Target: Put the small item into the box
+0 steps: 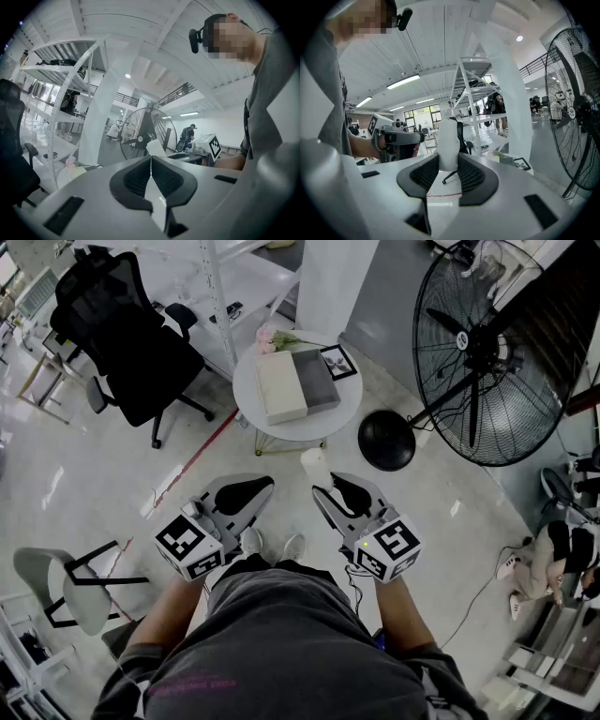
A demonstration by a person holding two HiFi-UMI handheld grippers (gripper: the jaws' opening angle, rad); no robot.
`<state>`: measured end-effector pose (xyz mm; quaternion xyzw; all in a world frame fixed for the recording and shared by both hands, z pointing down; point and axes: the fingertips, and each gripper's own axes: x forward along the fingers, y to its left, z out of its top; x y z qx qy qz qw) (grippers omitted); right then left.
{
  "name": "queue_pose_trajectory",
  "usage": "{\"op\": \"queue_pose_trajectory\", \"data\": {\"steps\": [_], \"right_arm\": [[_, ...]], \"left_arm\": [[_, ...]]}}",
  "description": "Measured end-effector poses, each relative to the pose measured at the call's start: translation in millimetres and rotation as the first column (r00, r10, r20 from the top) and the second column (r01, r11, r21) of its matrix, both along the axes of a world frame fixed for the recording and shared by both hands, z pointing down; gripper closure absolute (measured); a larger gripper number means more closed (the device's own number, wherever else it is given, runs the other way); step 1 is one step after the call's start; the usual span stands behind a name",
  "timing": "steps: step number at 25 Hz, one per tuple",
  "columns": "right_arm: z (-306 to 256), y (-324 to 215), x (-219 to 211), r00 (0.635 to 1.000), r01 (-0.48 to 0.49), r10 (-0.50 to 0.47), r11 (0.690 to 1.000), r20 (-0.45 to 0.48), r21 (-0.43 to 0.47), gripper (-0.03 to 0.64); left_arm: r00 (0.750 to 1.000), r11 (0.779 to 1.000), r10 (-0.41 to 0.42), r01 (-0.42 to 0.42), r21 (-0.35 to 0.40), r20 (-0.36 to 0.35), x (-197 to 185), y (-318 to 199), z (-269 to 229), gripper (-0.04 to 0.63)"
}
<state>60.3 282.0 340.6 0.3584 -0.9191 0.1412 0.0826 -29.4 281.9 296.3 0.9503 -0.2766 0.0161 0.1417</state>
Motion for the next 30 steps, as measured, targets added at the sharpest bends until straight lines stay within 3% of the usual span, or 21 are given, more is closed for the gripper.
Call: {"op": "queue_pose_trajectory", "data": {"steps": [30], "right_arm": [[6,15,57,0.999,-0.018,0.019,1.0,0.042,-0.025,0.488]], "left_arm": [[0.999,1.0,-0.006,0.006,0.007,0.039,46,16,1,0.572]]}}
